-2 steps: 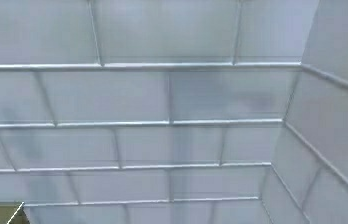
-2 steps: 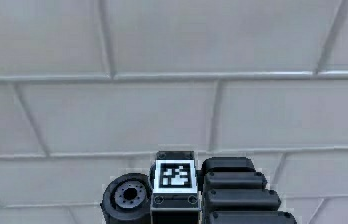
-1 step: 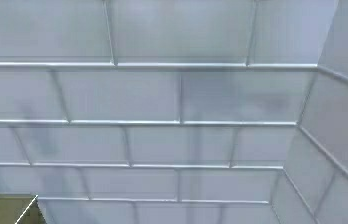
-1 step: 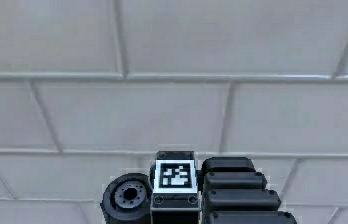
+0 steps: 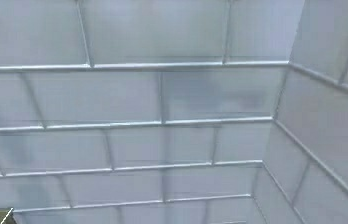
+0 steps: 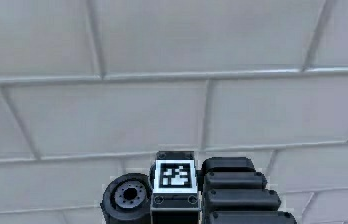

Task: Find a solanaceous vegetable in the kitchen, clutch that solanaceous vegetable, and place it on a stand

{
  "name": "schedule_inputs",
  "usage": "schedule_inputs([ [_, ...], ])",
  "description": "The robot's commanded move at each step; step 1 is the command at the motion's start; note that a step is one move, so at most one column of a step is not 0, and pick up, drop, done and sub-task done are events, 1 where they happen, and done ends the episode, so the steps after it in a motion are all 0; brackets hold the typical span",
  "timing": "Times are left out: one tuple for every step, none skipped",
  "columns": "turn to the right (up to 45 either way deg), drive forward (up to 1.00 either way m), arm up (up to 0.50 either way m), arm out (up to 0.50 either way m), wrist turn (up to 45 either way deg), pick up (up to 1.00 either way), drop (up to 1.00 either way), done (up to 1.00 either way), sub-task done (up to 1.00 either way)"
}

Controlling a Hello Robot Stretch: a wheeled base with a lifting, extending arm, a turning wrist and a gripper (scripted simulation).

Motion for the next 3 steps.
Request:
schedule_inputs([
  [3.0,0.0,0.0,0.0,0.0,0.0,0.0,0.0,0.0],
  [-45.0,0.0,0.0,0.0,0.0,0.0,0.0,0.0,0.0],
  [-45.0,0.0,0.0,0.0,0.0,0.0,0.0,0.0,0.0],
])
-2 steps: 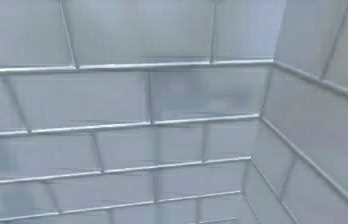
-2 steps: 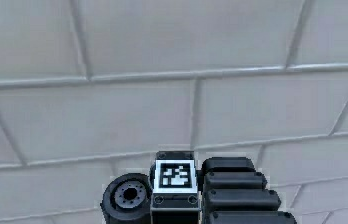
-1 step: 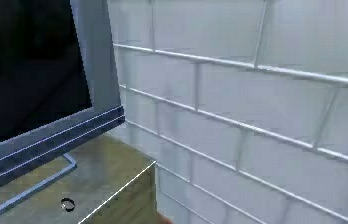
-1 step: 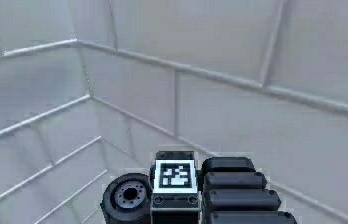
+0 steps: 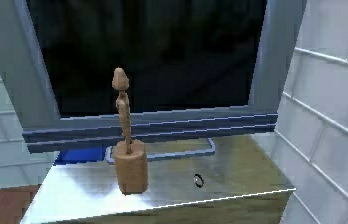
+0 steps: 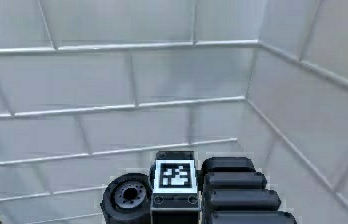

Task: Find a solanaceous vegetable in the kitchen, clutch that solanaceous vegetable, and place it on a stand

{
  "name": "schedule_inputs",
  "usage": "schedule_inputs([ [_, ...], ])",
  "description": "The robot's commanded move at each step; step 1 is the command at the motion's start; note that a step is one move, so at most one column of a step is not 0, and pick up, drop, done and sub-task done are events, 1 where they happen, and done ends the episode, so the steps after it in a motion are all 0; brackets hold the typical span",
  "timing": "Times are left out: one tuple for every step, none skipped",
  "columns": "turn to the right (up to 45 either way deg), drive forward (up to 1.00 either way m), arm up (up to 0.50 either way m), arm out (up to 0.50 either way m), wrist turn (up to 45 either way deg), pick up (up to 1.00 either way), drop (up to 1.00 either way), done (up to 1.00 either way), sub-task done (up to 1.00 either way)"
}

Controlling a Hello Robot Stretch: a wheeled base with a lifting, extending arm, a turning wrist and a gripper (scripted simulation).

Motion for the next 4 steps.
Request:
schedule_inputs([
  [-6.0,0.0,0.0,0.0,0.0,0.0,0.0,0.0,0.0],
  [0.0,0.35,0.0,0.0,0.0,0.0,0.0,0.0,0.0],
  [-45.0,0.0,0.0,0.0,0.0,0.0,0.0,0.0,0.0],
  [-45.0,0.0,0.0,0.0,0.0,0.0,0.0,0.0,0.0],
])
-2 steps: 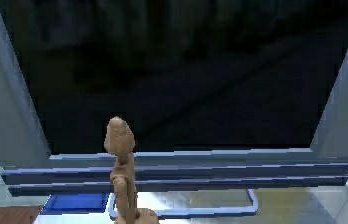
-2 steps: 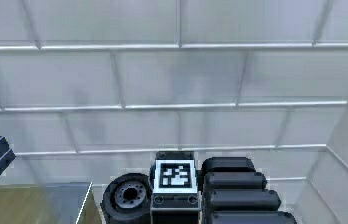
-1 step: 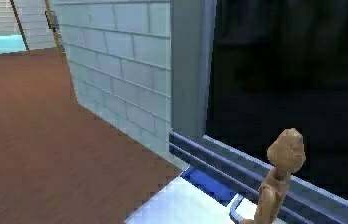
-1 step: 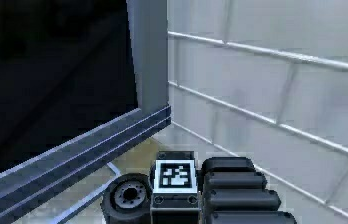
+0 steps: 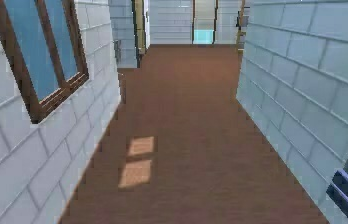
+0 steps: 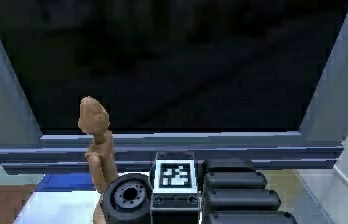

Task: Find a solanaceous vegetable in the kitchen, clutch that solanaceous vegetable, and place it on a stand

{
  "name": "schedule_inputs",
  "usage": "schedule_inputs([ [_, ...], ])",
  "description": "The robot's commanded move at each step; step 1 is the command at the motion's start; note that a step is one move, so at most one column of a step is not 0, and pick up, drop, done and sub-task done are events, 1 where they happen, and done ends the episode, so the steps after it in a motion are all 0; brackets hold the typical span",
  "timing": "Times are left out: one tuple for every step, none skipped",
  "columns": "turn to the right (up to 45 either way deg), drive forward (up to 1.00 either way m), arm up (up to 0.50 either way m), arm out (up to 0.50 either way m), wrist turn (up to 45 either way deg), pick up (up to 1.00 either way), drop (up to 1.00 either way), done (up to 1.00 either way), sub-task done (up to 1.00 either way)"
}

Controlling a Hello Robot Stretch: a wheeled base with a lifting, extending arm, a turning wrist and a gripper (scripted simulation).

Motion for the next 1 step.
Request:
schedule_inputs([
  [-45.0,0.0,0.0,0.0,0.0,0.0,0.0,0.0,0.0],
])
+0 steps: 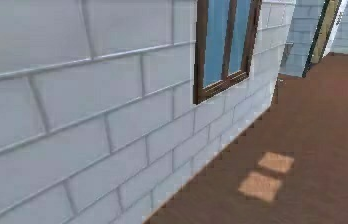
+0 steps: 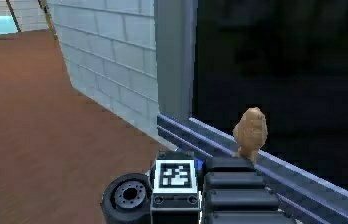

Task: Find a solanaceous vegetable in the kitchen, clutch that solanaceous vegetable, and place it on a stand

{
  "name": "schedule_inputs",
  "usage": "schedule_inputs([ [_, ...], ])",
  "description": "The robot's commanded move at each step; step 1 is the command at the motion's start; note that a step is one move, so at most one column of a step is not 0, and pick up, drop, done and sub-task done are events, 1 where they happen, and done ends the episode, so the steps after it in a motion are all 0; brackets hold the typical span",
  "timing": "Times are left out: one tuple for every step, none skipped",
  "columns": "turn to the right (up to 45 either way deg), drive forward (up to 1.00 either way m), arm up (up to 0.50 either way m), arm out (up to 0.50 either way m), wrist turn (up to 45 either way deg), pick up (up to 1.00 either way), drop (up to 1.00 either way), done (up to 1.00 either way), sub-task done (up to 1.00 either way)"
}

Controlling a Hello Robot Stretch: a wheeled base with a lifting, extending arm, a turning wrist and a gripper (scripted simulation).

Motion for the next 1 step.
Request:
schedule_inputs([
  [-27.0,0.0,0.0,0.0,0.0,0.0,0.0,0.0,0.0],
])
